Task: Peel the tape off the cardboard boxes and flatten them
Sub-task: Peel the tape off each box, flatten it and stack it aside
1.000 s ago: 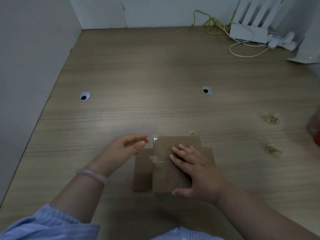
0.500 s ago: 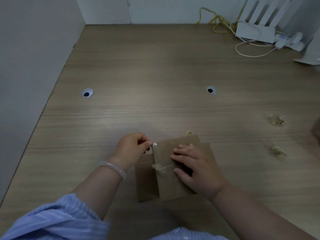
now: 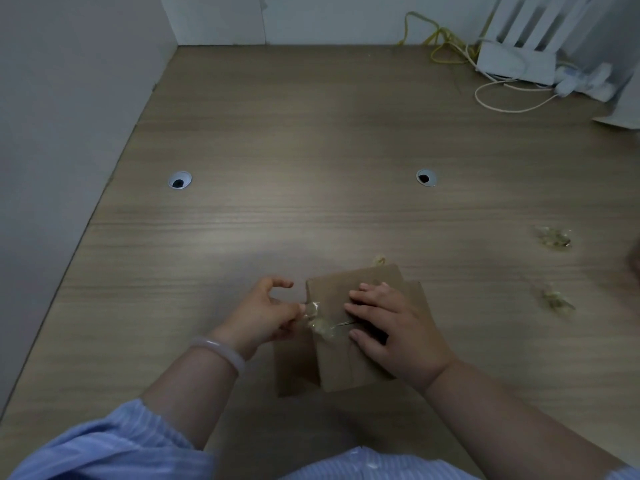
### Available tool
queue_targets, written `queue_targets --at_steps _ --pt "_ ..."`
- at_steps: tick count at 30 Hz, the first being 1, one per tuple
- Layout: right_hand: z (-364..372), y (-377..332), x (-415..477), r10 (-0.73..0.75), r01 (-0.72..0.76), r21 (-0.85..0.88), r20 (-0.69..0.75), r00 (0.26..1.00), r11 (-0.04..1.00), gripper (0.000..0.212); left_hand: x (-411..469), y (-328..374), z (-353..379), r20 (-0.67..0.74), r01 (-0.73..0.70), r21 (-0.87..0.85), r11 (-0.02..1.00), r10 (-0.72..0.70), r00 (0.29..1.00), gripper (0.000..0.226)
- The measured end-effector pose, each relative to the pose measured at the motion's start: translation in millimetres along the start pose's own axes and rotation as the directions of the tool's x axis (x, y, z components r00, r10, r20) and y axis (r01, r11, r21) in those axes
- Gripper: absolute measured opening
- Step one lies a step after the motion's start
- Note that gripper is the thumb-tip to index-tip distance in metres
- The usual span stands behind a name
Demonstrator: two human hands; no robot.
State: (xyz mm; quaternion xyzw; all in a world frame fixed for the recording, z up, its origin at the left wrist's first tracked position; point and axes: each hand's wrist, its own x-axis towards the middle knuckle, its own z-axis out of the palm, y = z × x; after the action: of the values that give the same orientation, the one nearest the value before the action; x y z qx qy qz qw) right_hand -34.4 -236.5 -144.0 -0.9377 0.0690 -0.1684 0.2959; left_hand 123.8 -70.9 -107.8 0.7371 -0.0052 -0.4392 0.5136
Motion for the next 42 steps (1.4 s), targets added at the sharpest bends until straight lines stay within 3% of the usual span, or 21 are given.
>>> queue_targets --at_steps 2,5,8,11,14,17,19,21,24,26,28,32,35,38,40,42 --pt "0.1 0.0 -0.4 -0.004 0.004 -0.009 0.004 1.0 1.0 0.036 0.3 -3.2 6.8 -0.108 -0.132 0.186 0.974 0.154 0.982 0.02" --pt "-0.8 -1.5 -0.1 -0.025 0.026 -0.081 0.019 1.0 0.996 0.036 -2.6 -12.1 9.1 -0.143 -0.34 0.558 0.757 0.491 0.859 0.011" --pt "-0.9 -7.6 -1.7 -0.051 0.055 -0.206 0.025 0.998 0.977 0.037 -6.4 -26.2 7.7 -0.089 -0.47 0.611 0.636 0.646 0.758 0.009" --pt "1.4 -14.1 -4.2 -0.027 0.035 -0.28 0.034 0.999 0.959 0.038 -8.4 -36.9 10.8 -0.158 -0.424 0.537 0.729 0.581 0.799 0.02" --pt "2.6 -15.2 -3.7 -0.009 0.022 -0.303 0.045 0.999 0.953 0.039 -8.8 -34.7 15.0 -0.182 -0.337 0.444 0.83 0.452 0.873 0.014" --pt "2.0 -15.7 -4.2 -0.004 0.021 -0.32 0.053 0.999 0.947 0.04 -11.0 -29.2 18.4 -0.167 -0.311 0.523 0.793 0.453 0.876 0.007" --pt "2.1 -16.6 -5.2 0.0 0.017 -0.32 0.053 0.999 0.947 0.04 -15.1 -27.8 18.7 -0.115 -0.356 0.596 0.72 0.516 0.849 0.013" --pt "2.0 -17.3 -5.5 0.011 0.007 -0.313 0.055 0.998 0.95 0.041 -20.0 -29.4 15.6 -0.052 -0.396 0.581 0.711 0.518 0.854 0.017" --pt "1.6 -17.2 -4.7 0.018 0.0 -0.308 0.056 0.998 0.951 0.041 -28.4 -35.2 6.8 0.062 -0.395 0.345 0.851 0.399 0.915 0.017" --pt "1.7 -17.0 -4.9 0.017 0.001 -0.301 0.059 0.998 0.954 0.041 -34.2 -35.5 4.0 0.081 -0.264 0.16 0.951 0.254 0.964 0.021" --pt "1.3 -17.2 -5.4 0.013 0.004 -0.296 0.058 0.998 0.955 0.041 -37.3 -33.0 4.7 0.068 -0.107 0.107 0.988 0.1 0.993 0.023" --pt "0.5 -17.9 -5.1 0.017 0.0 -0.289 0.057 0.998 0.957 0.041 -35.5 -29.5 14.9 -0.02 0.022 0.074 0.997 -0.02 1.0 0.017" --pt "-0.7 -17.7 -4.7 0.019 -0.002 -0.284 0.055 0.998 0.959 0.041 -33.1 -32.3 19.9 -0.034 0.082 -0.15 0.985 -0.087 0.996 0.012" --pt "-0.3 -18.2 -4.7 0.008 0.007 -0.282 0.054 0.998 0.959 0.041 -29.5 -40.6 20.7 0.069 0.143 -0.337 0.93 -0.127 0.989 0.027" --pt "-0.1 -18.1 -4.5 0.01 0.007 -0.282 0.061 0.998 0.959 0.041 -31.3 -41.8 23.6 0.092 0.118 -0.34 0.933 -0.092 0.991 0.02" --pt "-0.2 -17.9 -4.6 0.014 0.007 -0.288 0.071 0.997 0.957 0.041 -31.1 -41.3 25.7 0.03 0.082 -0.3 0.95 -0.076 0.997 0.018"
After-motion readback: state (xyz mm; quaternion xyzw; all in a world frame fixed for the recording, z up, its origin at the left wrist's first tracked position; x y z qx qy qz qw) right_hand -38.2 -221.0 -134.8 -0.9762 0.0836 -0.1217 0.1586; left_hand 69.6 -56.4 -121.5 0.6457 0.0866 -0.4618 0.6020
